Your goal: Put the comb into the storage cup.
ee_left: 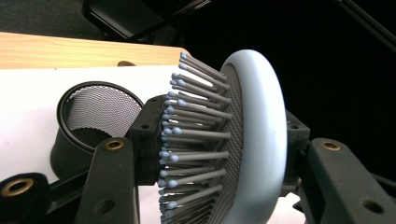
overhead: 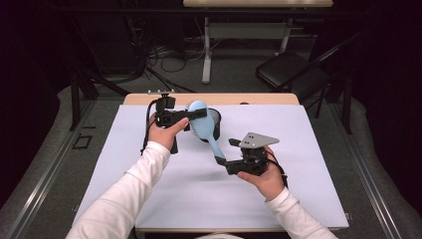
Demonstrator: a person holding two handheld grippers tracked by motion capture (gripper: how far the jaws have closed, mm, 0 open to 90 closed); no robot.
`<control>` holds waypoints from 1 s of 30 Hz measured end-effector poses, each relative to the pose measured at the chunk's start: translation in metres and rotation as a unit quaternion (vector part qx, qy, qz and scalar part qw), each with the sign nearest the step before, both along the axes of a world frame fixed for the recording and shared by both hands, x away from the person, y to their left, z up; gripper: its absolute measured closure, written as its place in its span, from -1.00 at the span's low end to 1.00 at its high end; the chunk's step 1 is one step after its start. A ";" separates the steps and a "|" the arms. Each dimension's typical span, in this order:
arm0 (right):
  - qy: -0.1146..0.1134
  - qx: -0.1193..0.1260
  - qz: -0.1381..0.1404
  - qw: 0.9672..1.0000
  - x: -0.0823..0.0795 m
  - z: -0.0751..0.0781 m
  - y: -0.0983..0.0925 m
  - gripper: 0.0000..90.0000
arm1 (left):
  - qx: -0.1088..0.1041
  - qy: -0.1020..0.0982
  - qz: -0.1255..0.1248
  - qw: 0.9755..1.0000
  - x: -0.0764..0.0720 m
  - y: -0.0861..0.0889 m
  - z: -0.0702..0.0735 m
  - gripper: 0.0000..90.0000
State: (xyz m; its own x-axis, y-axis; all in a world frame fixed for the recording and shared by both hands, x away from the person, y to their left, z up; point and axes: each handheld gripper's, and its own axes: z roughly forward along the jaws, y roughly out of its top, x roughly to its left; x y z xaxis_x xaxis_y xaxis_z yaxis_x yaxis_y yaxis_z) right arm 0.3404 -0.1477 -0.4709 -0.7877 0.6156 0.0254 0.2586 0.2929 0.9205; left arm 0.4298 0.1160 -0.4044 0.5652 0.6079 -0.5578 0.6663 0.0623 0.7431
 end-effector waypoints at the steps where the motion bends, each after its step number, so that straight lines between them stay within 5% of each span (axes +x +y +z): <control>1: -0.001 -0.003 -0.004 1.000 0.000 0.000 0.000 -0.56 | 0.003 -0.001 -0.001 1.000 0.001 0.000 0.001 0.08; 17: -0.002 -0.021 -0.032 0.999 0.000 0.004 -0.002 -0.81 | 0.000 -0.012 0.000 1.000 0.007 -0.004 0.015 0.08; 30: 0.010 -0.016 -0.014 1.000 0.000 0.006 -0.004 -1.00 | 0.000 -0.026 0.008 1.000 0.011 -0.004 0.031 0.08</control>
